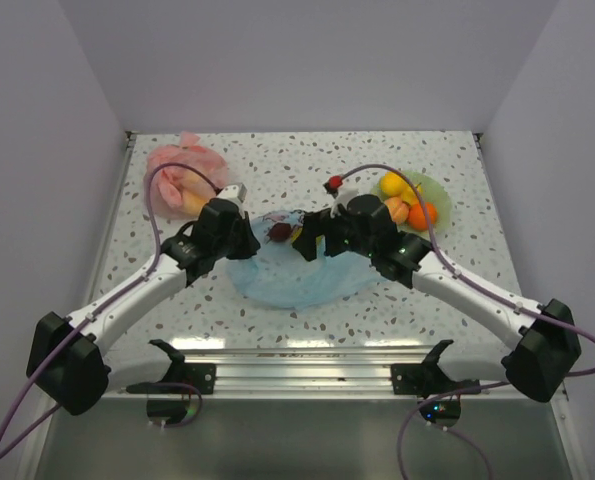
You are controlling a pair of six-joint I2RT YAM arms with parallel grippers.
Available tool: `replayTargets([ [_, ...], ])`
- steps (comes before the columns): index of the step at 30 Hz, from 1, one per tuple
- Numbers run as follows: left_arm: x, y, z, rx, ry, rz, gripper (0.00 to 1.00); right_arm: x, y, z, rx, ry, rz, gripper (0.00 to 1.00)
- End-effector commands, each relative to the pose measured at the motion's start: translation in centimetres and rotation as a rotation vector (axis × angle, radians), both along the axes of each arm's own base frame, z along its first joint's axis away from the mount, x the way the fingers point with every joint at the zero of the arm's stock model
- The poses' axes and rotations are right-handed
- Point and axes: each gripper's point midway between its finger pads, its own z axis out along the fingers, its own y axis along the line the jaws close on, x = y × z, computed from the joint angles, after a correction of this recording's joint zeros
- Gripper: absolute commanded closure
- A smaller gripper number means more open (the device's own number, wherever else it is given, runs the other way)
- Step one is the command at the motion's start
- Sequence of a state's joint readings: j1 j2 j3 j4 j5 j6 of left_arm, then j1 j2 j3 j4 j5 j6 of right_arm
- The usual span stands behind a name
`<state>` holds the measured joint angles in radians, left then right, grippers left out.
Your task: Untie the knot of the plastic bag and take out the fruit
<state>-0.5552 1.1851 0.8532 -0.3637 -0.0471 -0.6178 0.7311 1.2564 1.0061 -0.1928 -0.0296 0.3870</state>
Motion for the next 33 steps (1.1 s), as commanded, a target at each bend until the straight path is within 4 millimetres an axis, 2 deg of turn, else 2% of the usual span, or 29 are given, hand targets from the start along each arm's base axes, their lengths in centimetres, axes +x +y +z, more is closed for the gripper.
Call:
replayTargets([
  [1,1.6,-1.0,2.4,-0.054,-0.049,0.005,1.00,-2.8,3.2,-0.5,0.110,0.033,0.103,0.06],
  [3,1.7,-1.2,2.5,-0.063,-0.049,0.002,1.00,-3.4,3.9,-1.7,0.114,0.065,0.112,0.06],
  [5,1.7,-1.4,3.0,-0.076,-0.054,0.001,1.00,-2.8,3.7,-3.9,0.099,0.100,0.050,0.07],
  [10,0.8,-1.9,3.4,-0.112,-0.040,-0.023,1.00,0.5,3.1,-6.3,0.121,0.103,-0.164,0.09],
  [14,0.0,-2.1,2.8,-0.125,-0.006,-0.041,1.00,2.5,3.6,-6.9,0.138,0.087,-0.239,0.09],
  [15,-0.2,-2.1,2.9,-0.131,-0.005,-0.043,1.00,3.1,3.7,-8.3,0.114,0.097,-0.264,0.09],
  [17,-0.6,-2.2,2.7,-0.146,0.004,-0.048,1.00,4.1,4.1,-8.4,0.122,0.104,-0.305,0.09],
  [21,-1.3,-2.7,3.1,-0.167,-0.003,-0.088,1.00,5.8,3.5,-11.3,0.088,0.132,-0.433,0.09],
  [26,-2.2,-3.4,3.2,-0.185,0.000,-0.141,1.00,7.4,2.9,-12.6,0.073,0.112,-0.525,0.14],
  [27,-2.4,-3.4,3.2,-0.188,0.000,-0.146,1.00,7.8,3.2,-12.1,0.079,0.103,-0.536,0.15],
  [28,-2.5,-3.4,3.1,-0.188,0.003,-0.146,1.00,8.1,2.8,-12.7,0.057,0.098,-0.561,0.17],
  [31,-3.0,-3.5,2.8,-0.193,0.015,-0.160,1.00,9.0,3.1,-12.4,0.065,0.095,-0.592,0.20],
  [33,-3.2,-3.6,2.5,-0.193,0.028,-0.165,1.00,9.7,2.9,-12.6,0.065,0.091,-0.634,0.29],
])
